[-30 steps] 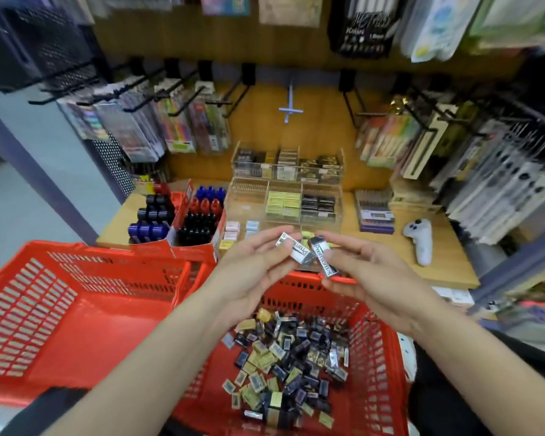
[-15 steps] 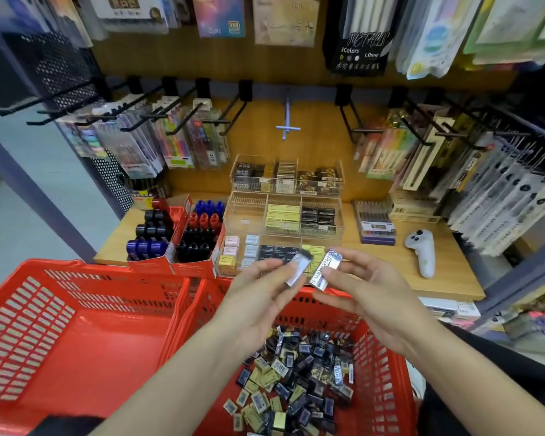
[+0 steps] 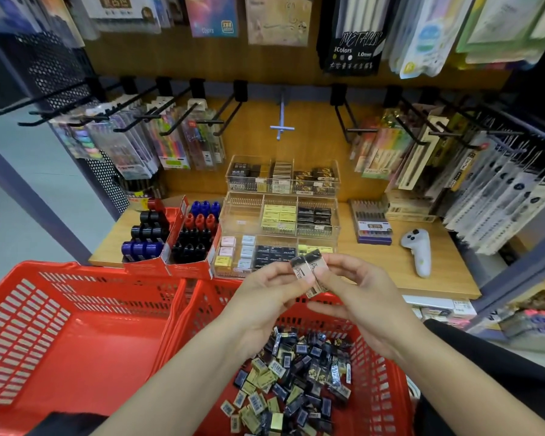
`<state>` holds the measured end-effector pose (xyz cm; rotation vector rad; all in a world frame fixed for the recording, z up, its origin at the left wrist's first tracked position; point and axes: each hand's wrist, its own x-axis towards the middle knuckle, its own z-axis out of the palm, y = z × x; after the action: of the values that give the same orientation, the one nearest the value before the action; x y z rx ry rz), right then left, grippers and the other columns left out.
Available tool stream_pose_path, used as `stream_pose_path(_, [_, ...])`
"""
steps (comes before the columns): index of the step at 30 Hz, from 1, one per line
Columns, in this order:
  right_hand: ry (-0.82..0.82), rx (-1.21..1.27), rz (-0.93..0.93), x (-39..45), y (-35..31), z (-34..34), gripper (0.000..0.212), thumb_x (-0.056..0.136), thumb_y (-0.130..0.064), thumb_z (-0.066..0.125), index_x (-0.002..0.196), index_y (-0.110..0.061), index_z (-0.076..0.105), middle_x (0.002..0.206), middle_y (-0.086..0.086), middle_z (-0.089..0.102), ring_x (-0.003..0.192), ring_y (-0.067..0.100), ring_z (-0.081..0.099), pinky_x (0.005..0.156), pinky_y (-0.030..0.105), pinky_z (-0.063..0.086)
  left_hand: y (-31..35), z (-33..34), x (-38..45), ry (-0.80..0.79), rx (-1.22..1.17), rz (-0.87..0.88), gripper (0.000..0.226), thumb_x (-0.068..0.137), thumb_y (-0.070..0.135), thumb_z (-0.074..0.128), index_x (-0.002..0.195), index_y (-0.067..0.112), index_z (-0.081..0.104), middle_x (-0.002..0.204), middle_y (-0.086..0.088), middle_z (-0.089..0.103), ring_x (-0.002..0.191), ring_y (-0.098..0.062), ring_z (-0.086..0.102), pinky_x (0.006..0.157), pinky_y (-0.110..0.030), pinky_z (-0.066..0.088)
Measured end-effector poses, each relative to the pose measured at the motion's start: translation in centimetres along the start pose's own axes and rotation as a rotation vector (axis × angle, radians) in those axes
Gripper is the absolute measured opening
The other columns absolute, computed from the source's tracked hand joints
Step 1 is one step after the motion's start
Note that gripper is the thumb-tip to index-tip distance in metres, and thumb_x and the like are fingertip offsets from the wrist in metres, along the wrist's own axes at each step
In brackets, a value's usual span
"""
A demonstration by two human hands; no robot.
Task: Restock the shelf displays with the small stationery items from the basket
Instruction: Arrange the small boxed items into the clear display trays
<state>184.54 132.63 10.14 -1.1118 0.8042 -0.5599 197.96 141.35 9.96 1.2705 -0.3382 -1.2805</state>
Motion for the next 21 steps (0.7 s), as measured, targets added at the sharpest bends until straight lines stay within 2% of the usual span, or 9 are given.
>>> stream_pose_path(2, [-0.018, -0.038, -0.032, -0.1, 0.2, 0.2, 0.020, 0.088, -0.015, 0.069, 0.107, -0.019, 0.075, 0.116, 0.006, 0.067, 0.100, 0.015, 0.070, 0.073, 0.037, 0.061, -0.3, 0.2, 0.0, -0.007, -0.006, -0.007, 0.031, 0.073, 0.010, 0.079, 0.102, 0.010, 0.068, 0.080, -0.001, 0.074, 0.070, -0.007, 0.067, 0.076, -0.024, 0.050])
stream_pose_path(4, [-0.013, -0.181, -0.075, 0.1, 0.0, 0.2, 0.024, 0.093, -0.014, 0.064, 0.113, -0.026, 0.073, 0.122, 0.003, 0.066, 0.095, 0.012, 0.072, 0.075, 0.034, 0.061, -0.2, 0.2, 0.1, 0.006, -0.014, -0.012, 0.030, 0.075, 0.011, 0.079, 0.103, 0.007, 0.068, 0.081, -0.003, 0.075, 0.076, -0.012, 0.071, 0.075, -0.023, 0.056])
stream_pose_path(8, [-0.027, -0.540, -0.141, 0.4, -0.8, -0.5, 0.034, 0.094, -0.021, 0.065, 0.123, -0.039, 0.064, 0.125, -0.004, 0.063, 0.074, 0.015, 0.074, 0.082, 0.053, 0.058, 0.3, -0.1, 0.2, 0.026, 0.081, 0.037, 0.032, 0.080, 0.023, 0.078, 0.106, 0.007, 0.071, 0.092, -0.009, 0.076, 0.087, -0.023, 0.075, 0.075, -0.024, 0.059])
stream_pose_path(11, [-0.057, -0.608, -0.175, 0.4, -1.0, -0.7, 0.033, 0.091, -0.024, 0.068, 0.117, -0.040, 0.057, 0.126, 0.000, 0.061, 0.069, 0.017, 0.073, 0.080, 0.050, 0.058, 0.2, -0.2, 0.4, 0.034, 0.148, 0.048, 0.026, 0.084, 0.025, 0.075, 0.102, 0.007, 0.073, 0.087, -0.008, 0.077, 0.085, -0.024, 0.075, 0.071, -0.022, 0.058])
stream_pose_path(13, [-0.034, -0.612, -0.201, 0.5, -0.9, -0.8, 0.029, 0.088, -0.027, 0.072, 0.109, -0.036, 0.055, 0.121, -0.006, 0.061, 0.071, 0.013, 0.072, 0.072, 0.043, 0.057, 0.2, -0.3, 0.5, 0.047, 0.153, 0.043, 0.026, 0.084, 0.027, 0.075, 0.099, 0.006, 0.075, 0.086, -0.007, 0.077, 0.084, -0.023, 0.075, 0.072, -0.022, 0.058])
stream_pose_path(15, [-0.019, -0.791, -0.337, 0.6, -0.8, -1.0, 0.035, 0.081, -0.035, 0.077, 0.110, -0.038, 0.059, 0.116, -0.020, 0.057, 0.085, -0.001, 0.066, 0.068, 0.021, 0.055, 0.4, -0.6, 0.8, 0.069, 0.141, 0.048, 0.027, 0.084, 0.028, 0.075, 0.098, 0.005, 0.075, 0.091, -0.007, 0.077, 0.084, -0.022, 0.075, 0.072, -0.023, 0.058])
stream_pose_path(17, [-0.041, -0.945, -0.485, 0.9, -1.0, -1.0, 0.047, 0.077, -0.037, 0.080, 0.120, -0.034, 0.062, 0.114, -0.028, 0.049, 0.097, -0.010, 0.055, 0.071, 0.006, 0.050, 0.7, -0.8, 1.4, 0.074, 0.164, 0.049, 0.029, 0.085, 0.029, 0.073, 0.100, 0.004, 0.074, 0.099, -0.009, 0.075, 0.083, -0.021, 0.075, 0.075, -0.024, 0.059])
stream_pose_path(19, [-0.074, -1.062, -0.557, 1.9, -1.3, -0.9, 0.053, 0.078, -0.036, 0.080, 0.127, -0.026, 0.062, 0.112, -0.032, 0.042, 0.099, -0.011, 0.054, 0.075, 0.001, 0.046, 1.4, -1.0, 2.3, 0.061, 0.195, 0.033, 0.030, 0.086, 0.028, 0.072, 0.102, 0.003, 0.072, 0.103, -0.013, 0.072, 0.081, -0.020, 0.074, 0.077, -0.025, 0.059])
stream_pose_path(21, [-0.075, -1.183, -0.609, 3.8, -1.7, -0.8, 0.056, 0.081, -0.039, 0.077, 0.132, -0.026, 0.059, 0.109, -0.029, 0.040, 0.096, -0.007, 0.054, 0.081, 0.003, 0.045, 2.3, -1.1, 3.9, 0.058, 0.212, 0.027, 0.028, 0.090, 0.027, 0.069, 0.100, 0.001, 0.070, 0.108, -0.015, 0.068, 0.078, -0.020, 0.074, 0.075, -0.023, 0.059])
